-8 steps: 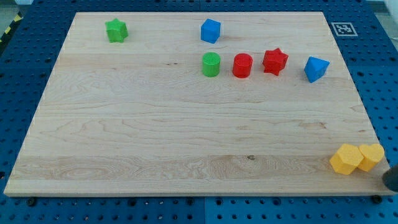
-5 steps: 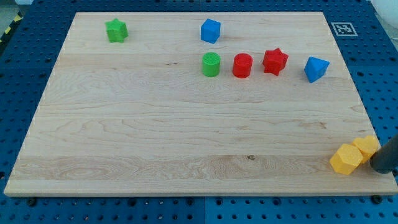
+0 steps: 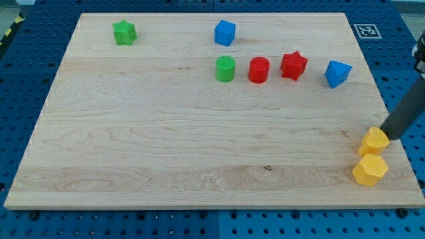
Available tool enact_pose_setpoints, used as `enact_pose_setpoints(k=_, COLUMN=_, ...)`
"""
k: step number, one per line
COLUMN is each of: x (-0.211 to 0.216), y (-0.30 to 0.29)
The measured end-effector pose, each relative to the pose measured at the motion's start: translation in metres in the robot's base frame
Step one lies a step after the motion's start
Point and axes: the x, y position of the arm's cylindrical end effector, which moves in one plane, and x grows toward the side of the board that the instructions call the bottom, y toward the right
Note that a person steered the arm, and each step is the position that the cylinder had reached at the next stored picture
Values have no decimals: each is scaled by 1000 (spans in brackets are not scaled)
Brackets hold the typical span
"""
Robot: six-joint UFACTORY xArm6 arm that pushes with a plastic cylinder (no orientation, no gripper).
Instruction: Put the heart below the triangle
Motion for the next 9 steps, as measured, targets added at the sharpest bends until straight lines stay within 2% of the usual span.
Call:
enact_pose_setpoints(k=2, x=43, y=-9)
enact_pose_setpoints(k=4, x=-23, y=-87)
enact_pose_setpoints(k=5, x=-12, y=-106)
enact_pose_setpoints(k=6, x=-18, y=-152)
enact_pose_setpoints(k=7, x=-32, y=-160)
enact_pose_setpoints(k=8, x=-32, y=-108)
enact_pose_setpoints(k=9, x=-32, y=-101)
